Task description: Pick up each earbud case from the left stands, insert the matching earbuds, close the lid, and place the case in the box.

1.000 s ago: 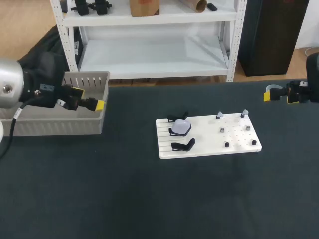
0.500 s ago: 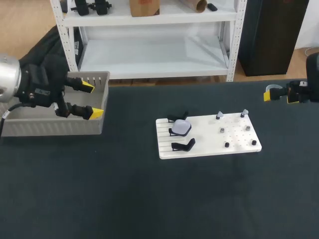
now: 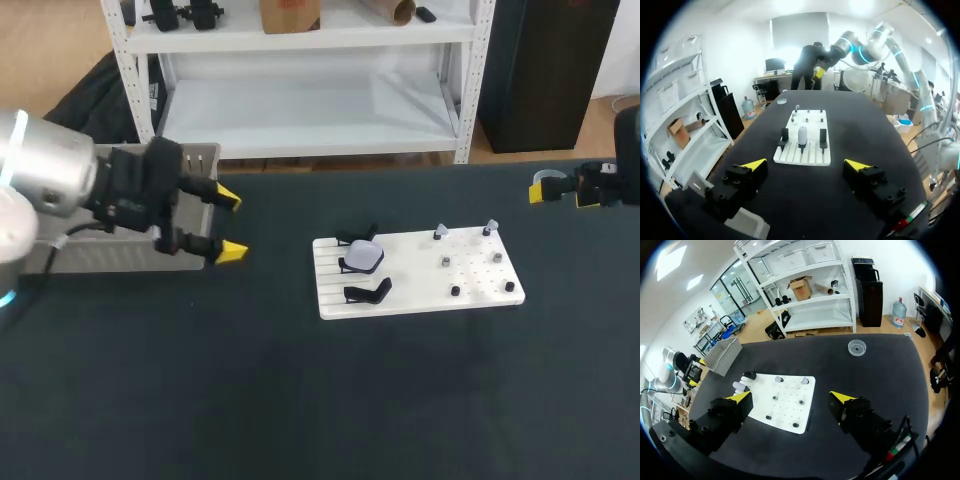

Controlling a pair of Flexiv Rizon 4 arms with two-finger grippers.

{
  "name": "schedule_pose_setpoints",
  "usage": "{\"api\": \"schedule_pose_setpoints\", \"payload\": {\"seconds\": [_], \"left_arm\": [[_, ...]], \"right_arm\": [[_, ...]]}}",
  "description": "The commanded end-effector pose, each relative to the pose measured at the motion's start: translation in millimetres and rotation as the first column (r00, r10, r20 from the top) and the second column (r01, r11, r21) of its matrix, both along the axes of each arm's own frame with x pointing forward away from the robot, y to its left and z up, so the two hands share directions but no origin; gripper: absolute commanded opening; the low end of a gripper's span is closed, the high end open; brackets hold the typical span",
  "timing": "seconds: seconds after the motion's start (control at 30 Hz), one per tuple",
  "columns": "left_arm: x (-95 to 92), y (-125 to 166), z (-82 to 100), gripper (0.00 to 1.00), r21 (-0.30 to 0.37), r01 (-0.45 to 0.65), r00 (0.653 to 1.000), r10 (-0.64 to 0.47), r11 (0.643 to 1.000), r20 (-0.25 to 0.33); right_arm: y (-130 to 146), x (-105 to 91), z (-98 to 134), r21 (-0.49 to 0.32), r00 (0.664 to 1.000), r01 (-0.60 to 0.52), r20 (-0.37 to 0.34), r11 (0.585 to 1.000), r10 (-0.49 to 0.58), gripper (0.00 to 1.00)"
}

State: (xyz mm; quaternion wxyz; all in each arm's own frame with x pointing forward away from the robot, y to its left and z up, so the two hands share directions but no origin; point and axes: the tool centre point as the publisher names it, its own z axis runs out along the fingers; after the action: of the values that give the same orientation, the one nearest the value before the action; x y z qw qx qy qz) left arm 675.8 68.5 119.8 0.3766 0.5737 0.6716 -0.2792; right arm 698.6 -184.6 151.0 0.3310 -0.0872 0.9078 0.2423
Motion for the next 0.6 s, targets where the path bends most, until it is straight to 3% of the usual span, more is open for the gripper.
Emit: {"api": "schedule_pose_setpoints", "payload": {"seconds": [0.03, 0.13, 0.6], "left_arm": [[3.0, -42.5, -32.1, 1.00, -0.006, -0.056, 0.998, 0.056, 0.998, 0.024], [7.0, -59.4, -42.4, 1.00, -0.004, -0.021, 1.000, 0.021, 1.000, 0.002], [7.0, -59.4, -42.4, 1.00, -0.004, -0.021, 1.000, 0.021, 1.000, 0.002]], "right_arm": [[-0.7, 0.8, -0.5, 0.002, 1.000, -0.004, 0.000, 1.000, 0.004, 1.00], [-0.7, 0.8, -0.5, 0.002, 1.000, -0.004, 0.000, 1.000, 0.004, 1.00], [-0.7, 0.8, -0.5, 0.002, 1.000, -0.004, 0.000, 1.000, 0.004, 1.00]]}}
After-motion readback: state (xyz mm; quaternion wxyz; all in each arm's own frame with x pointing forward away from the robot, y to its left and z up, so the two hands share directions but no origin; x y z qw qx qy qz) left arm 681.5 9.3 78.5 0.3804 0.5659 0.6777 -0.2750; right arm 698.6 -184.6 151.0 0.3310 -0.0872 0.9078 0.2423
